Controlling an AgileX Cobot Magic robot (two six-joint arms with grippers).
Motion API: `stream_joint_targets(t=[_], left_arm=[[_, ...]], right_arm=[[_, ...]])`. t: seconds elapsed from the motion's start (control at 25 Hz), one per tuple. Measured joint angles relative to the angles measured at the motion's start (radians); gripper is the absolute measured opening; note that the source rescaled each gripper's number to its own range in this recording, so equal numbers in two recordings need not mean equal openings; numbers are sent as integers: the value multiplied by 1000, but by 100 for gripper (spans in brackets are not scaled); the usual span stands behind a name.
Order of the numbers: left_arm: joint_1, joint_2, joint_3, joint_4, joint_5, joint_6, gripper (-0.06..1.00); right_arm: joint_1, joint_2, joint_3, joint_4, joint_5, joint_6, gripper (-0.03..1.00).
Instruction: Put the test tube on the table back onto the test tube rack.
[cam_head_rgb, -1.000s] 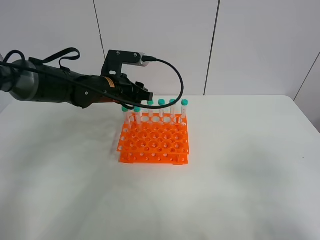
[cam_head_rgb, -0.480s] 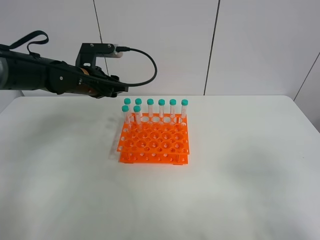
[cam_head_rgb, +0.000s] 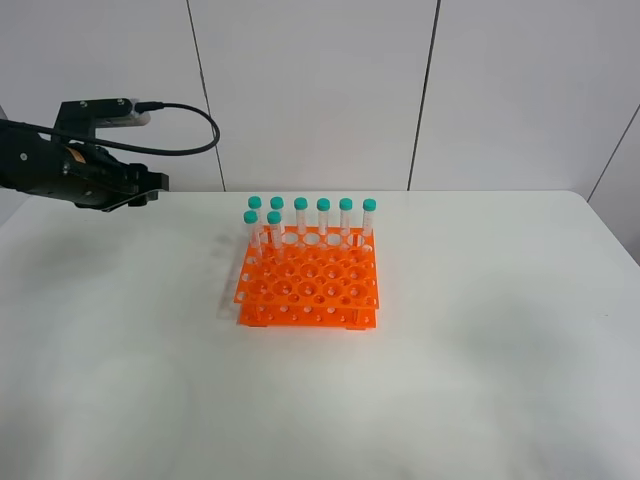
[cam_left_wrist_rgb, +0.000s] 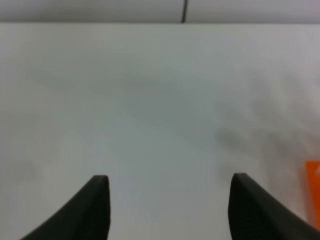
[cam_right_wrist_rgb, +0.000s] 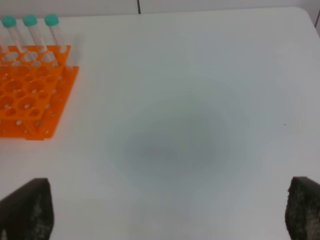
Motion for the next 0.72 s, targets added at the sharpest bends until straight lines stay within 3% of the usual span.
stream_joint_targets(t=[0.16, 0.32, 0.4, 0.72], left_arm=[[4, -14, 31, 0, -2, 0, 50], [-4, -22, 32, 0, -7, -1, 82], [-7, -22, 32, 0, -7, -1, 93], [-11, -23, 32, 0, 57, -1, 100]], right_arm=[[0, 0, 0, 0, 0, 0, 100], [0, 0, 0, 0, 0, 0, 100], [0, 0, 0, 0, 0, 0, 100], [0, 0, 0, 0, 0, 0, 100]])
